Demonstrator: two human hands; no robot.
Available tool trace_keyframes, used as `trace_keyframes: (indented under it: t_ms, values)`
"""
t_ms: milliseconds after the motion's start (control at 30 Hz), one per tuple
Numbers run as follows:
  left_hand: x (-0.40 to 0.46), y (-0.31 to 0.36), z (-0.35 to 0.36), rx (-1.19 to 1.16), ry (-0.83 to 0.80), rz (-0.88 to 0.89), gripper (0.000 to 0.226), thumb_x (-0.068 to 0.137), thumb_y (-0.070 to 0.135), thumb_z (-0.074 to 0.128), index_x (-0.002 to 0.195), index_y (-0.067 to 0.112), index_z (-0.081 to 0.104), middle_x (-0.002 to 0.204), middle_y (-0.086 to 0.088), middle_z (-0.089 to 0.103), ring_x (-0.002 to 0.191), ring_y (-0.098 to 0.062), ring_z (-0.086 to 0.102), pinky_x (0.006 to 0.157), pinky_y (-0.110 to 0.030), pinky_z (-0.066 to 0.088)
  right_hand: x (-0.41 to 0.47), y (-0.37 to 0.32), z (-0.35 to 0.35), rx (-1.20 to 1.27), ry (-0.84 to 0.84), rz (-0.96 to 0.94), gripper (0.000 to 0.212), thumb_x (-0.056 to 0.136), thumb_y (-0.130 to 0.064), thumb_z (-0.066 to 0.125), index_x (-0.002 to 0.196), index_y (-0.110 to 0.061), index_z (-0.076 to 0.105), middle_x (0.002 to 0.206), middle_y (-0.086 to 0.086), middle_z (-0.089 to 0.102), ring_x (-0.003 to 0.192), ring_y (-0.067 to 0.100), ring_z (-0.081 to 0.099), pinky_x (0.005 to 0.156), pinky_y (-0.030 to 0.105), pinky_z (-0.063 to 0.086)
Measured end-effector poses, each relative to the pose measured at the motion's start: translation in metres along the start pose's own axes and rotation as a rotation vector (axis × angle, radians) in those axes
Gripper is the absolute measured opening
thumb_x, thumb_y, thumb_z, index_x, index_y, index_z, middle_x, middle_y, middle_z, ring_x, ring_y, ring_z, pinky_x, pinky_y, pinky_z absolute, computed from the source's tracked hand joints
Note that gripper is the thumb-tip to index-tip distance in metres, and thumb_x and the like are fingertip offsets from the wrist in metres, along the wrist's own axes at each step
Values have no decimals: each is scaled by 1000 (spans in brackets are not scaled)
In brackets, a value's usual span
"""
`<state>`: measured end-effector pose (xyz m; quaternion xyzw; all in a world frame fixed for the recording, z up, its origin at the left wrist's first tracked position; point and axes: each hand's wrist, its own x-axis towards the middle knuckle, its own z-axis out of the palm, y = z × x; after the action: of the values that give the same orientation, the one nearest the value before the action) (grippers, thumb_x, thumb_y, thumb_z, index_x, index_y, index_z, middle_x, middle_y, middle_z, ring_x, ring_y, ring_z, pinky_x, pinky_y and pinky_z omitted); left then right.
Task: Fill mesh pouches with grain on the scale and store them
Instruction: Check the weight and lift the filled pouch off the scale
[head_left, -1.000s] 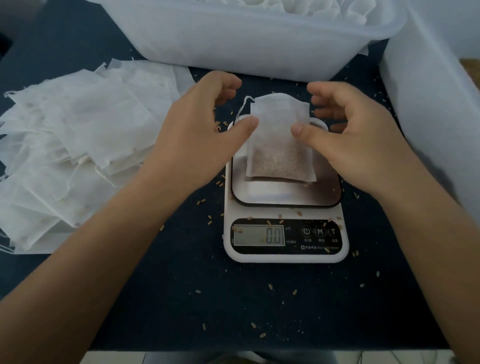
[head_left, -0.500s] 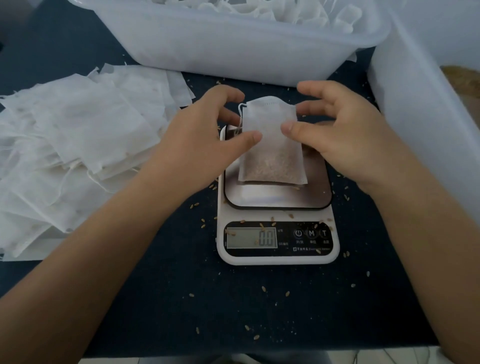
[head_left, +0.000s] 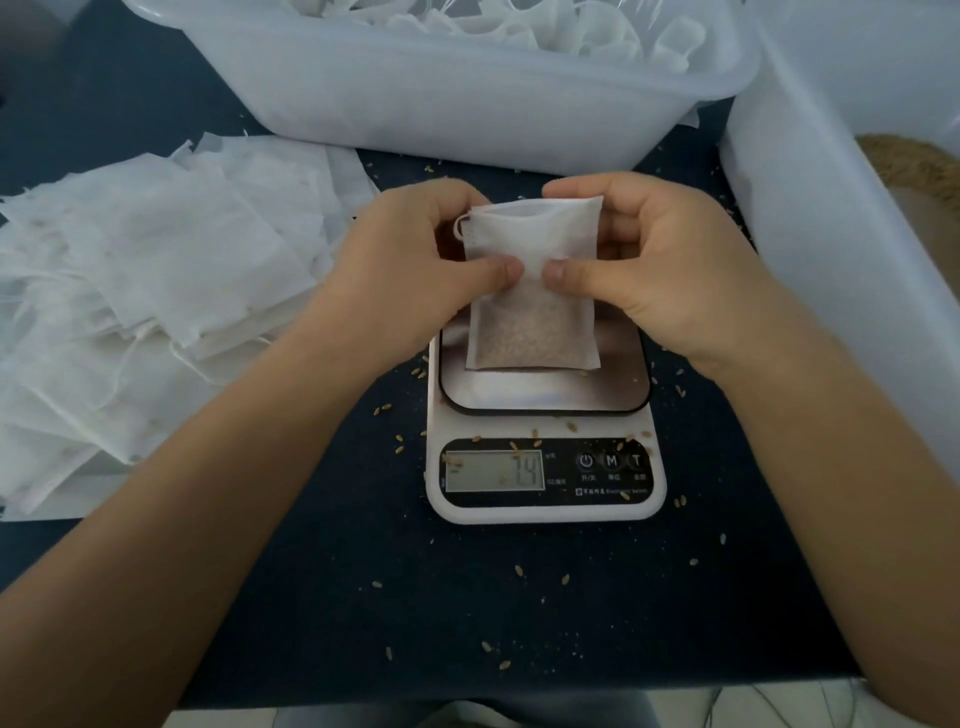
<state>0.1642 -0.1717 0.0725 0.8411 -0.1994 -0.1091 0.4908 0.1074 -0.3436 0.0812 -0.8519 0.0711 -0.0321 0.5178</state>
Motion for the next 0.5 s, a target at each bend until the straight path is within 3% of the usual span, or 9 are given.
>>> trace_keyframes:
  t_ms: [133, 200, 367, 500]
  values:
    - [0, -1, 1, -4, 63, 27, 24, 75, 24, 76, 94, 28, 63, 81, 13, 64, 73, 2, 58, 72, -20, 50, -2, -2, -1, -64, 56, -8, 50, 76, -16, 78, 119, -30, 59, 86, -15, 64, 74, -11, 60, 71, 7, 49]
    - [0, -1, 0, 0, 89, 29, 33, 76, 28, 76, 104, 29, 60, 90, 18, 62, 84, 6, 58, 77, -13, 49, -3, -3, -1, -109, 83, -15, 52, 76, -22, 78, 122, -30, 57, 90, -18, 60, 78, -14, 58, 74, 5, 47]
    - [0, -4, -1, 41, 134, 37, 50, 78, 36, 73, 123, 29, 52, 113, 16, 57, 105, 2, 53, 87, -15, 45, -3, -2, 0, -156, 137, -3, 57, 79, -29, 75, 130, -32, 51, 114, -17, 56, 103, -5, 54, 90, 15, 44]
    - [1, -6, -1, 41, 150, 32, 51, 78, 37, 72, 124, 29, 51, 113, 16, 57, 106, 1, 53, 87, -15, 43, -3, -3, 0, -168, 143, 1, 55, 79, -29, 74, 130, -32, 52, 114, -17, 56, 102, -5, 54, 91, 16, 44]
